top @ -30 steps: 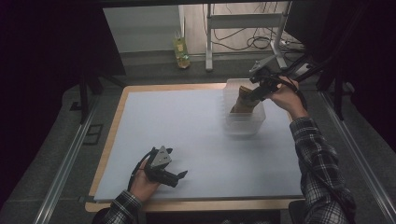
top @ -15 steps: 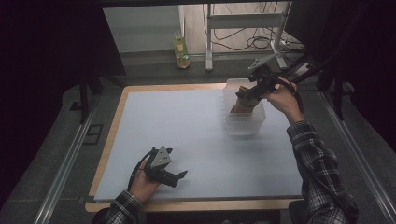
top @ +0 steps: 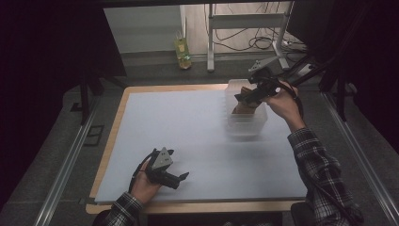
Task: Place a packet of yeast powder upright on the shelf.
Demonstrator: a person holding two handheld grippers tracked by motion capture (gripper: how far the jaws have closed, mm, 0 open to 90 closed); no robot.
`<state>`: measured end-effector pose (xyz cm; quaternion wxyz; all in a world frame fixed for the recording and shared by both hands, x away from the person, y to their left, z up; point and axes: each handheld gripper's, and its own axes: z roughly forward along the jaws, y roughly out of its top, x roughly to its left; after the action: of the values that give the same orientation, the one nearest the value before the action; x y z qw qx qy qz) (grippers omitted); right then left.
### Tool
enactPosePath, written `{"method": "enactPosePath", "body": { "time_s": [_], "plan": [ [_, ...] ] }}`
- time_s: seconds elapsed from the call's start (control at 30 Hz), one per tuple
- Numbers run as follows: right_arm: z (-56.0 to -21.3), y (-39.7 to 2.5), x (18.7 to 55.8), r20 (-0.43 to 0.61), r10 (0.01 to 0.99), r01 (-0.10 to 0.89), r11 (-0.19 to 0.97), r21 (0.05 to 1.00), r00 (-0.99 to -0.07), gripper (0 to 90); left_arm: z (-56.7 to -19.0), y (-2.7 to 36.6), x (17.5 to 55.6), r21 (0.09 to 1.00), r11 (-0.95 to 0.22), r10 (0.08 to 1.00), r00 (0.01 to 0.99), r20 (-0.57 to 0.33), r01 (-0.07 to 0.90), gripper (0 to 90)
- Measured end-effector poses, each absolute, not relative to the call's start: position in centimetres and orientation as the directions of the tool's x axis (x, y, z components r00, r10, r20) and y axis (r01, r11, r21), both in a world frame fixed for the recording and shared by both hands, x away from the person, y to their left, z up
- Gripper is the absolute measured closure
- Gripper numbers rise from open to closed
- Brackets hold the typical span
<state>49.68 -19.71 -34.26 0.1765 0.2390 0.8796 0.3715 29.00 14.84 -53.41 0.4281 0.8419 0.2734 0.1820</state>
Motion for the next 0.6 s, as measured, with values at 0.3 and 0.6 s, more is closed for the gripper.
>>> {"method": "enactPosePath", "body": {
  "time_s": [0.3, 0.6],
  "plan": [
    [-33.7, -19.7, 47.5, -0.127, 0.534, 0.263, 0.593, 0.762, -0.836, 8.1, -53.4, 14.8, 29.0, 0.820, -0.487, 0.614, 0.785, 0.075, 0.302, 0.7],
    [-33.7, -20.0, 45.5, -0.126, 0.523, 0.250, 0.587, 0.770, -0.843, 8.1, -53.4, 14.8, 29.0, 0.821, -0.486, 0.614, 0.785, 0.076, 0.300, 0.7]
  ]
}}
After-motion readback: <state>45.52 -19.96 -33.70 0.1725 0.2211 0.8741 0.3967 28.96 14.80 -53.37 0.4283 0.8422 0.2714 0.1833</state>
